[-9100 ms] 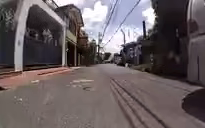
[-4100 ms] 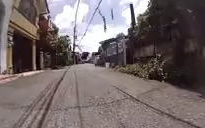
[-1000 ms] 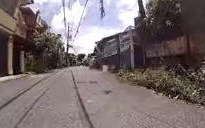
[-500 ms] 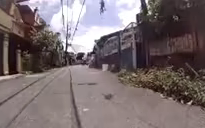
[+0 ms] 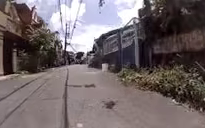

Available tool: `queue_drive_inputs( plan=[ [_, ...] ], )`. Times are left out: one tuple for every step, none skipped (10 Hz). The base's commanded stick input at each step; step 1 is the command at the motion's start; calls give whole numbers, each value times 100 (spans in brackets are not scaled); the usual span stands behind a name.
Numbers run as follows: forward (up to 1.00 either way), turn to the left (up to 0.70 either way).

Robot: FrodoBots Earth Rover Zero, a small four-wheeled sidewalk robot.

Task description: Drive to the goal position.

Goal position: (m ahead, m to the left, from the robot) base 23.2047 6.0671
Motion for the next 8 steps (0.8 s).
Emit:
queue_drive_inputs(
  plan=[
    [70,2],
    [70,0],
    [70,0],
    [70,0],
    [70,0],
    [70,0],
    [70,0],
    [70,0]
  ],
)
